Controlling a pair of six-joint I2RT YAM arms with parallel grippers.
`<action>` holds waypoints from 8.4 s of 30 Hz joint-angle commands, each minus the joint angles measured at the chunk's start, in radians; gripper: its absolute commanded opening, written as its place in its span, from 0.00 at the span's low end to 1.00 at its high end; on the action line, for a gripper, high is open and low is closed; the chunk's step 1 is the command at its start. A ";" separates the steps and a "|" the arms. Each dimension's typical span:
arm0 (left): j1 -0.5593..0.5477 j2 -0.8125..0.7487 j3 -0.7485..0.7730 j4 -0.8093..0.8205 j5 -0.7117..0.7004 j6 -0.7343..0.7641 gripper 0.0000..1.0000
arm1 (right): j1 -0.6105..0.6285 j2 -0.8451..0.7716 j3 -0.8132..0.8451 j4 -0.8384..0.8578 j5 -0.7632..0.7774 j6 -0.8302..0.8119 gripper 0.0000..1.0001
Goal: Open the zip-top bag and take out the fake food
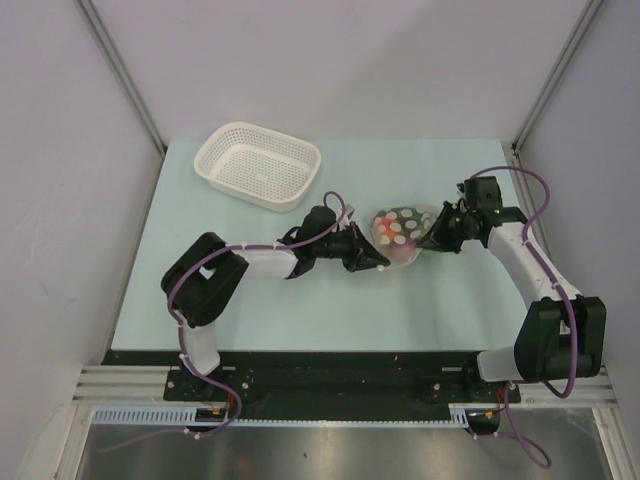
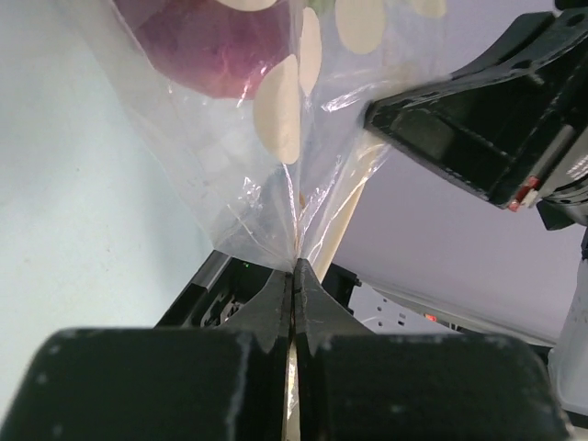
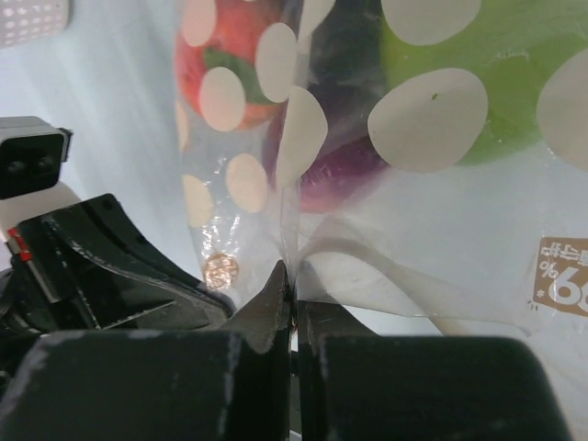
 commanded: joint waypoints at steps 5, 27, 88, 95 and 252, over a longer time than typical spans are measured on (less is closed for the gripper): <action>-0.026 -0.103 -0.064 0.150 -0.034 -0.050 0.00 | 0.008 0.069 0.169 -0.011 0.042 -0.044 0.25; -0.122 -0.116 -0.112 0.274 -0.174 -0.152 0.00 | 0.051 -0.317 -0.185 -0.051 -0.079 0.430 0.62; -0.165 -0.163 -0.096 0.113 -0.338 -0.091 0.00 | 0.201 -0.466 -0.325 0.088 -0.068 0.764 0.34; -0.167 -0.171 -0.112 0.123 -0.323 -0.091 0.00 | 0.203 -0.472 -0.339 0.096 -0.053 0.777 0.33; 0.194 -0.240 0.196 -0.562 0.033 0.292 0.00 | 0.663 -0.181 0.043 -0.037 0.943 -0.432 0.50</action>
